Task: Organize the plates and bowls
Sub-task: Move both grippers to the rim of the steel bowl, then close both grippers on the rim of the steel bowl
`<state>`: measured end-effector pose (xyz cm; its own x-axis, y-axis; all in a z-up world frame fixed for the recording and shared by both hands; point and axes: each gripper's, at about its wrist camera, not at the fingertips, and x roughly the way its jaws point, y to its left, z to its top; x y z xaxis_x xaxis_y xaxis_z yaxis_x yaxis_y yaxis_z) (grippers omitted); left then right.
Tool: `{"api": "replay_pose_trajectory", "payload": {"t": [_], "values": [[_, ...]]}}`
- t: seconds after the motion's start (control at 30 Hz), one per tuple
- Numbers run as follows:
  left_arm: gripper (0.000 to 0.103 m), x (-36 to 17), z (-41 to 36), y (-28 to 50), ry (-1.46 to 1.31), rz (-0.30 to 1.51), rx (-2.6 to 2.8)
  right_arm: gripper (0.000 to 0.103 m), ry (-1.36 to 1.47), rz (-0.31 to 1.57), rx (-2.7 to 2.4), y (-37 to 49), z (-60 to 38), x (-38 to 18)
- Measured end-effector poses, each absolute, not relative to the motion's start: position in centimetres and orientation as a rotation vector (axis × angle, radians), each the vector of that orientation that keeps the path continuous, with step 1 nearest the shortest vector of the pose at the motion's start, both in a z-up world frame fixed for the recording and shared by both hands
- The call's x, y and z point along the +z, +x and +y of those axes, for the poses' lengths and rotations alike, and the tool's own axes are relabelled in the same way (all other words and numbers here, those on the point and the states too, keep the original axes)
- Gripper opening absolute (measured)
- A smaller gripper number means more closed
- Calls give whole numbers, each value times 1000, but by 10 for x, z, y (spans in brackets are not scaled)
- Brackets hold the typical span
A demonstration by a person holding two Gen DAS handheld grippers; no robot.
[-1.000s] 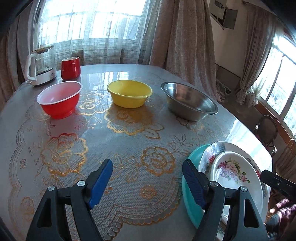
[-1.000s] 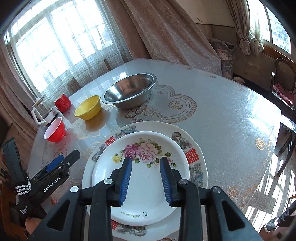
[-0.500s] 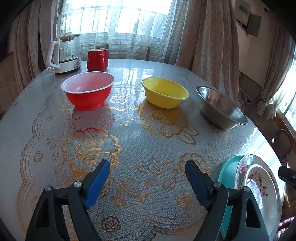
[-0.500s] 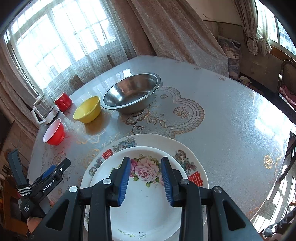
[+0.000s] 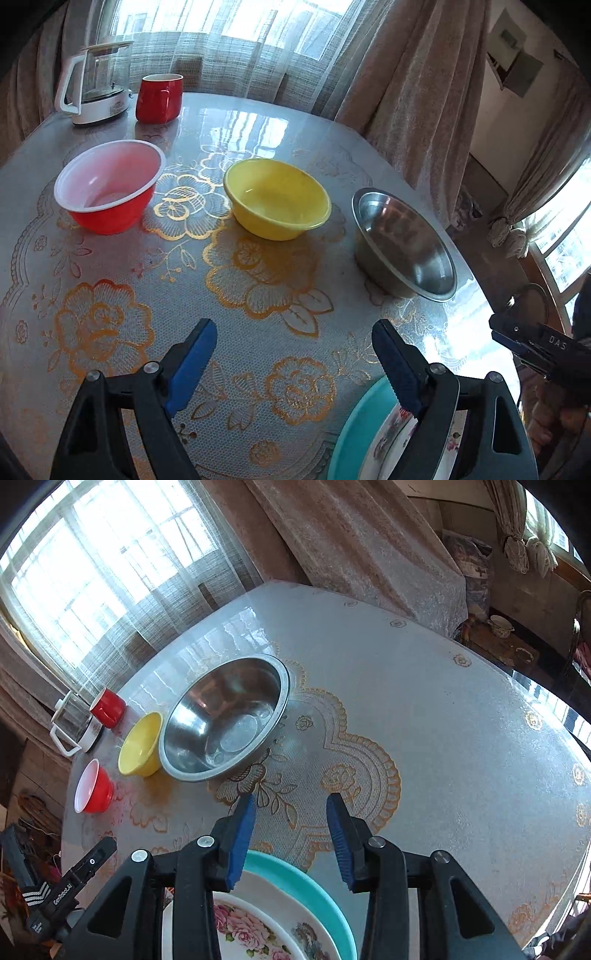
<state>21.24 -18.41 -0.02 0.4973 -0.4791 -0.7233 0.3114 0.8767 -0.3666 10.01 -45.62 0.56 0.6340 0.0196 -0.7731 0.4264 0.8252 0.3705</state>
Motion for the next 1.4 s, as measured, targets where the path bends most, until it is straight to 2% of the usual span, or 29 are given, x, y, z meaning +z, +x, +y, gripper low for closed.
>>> {"api": "replay_pose_trajectory", "payload": {"t": [0.27, 0.57, 0.63, 0.67, 0.7, 0.83, 0.9, 0.97, 1.03, 1.4], "values": [[88, 18, -248, 257, -136, 953, -558, 41, 684, 862, -201, 162, -483, -1], [85, -8, -292, 294, -52, 1023, -570, 41, 751, 942, -190, 209, -494, -38], [82, -15, -295, 301, -66, 1049, -568, 39, 759, 960, -194, 213, -494, -47], [75, -18, -296, 303, -67, 1055, -569, 34, 764, 970, -195, 214, -495, -51], [69, -21, -298, 305, -63, 1059, -574, 34, 777, 974, -181, 214, -495, -54], [54, -29, -306, 306, -48, 1066, -602, 26, 805, 951, -129, 212, -493, -57], [35, -27, -308, 303, -47, 1053, -623, 22, 780, 958, -119, 211, -488, -55], [25, -21, -313, 295, 10, 1013, -628, 17, 744, 975, -109, 210, -482, -53], [25, -17, -315, 286, 75, 982, -618, 17, 679, 996, -121, 210, -474, -49], [25, -7, -271, 250, -4, 950, -633, 17, 627, 988, -132, 178, -442, -33]]}}
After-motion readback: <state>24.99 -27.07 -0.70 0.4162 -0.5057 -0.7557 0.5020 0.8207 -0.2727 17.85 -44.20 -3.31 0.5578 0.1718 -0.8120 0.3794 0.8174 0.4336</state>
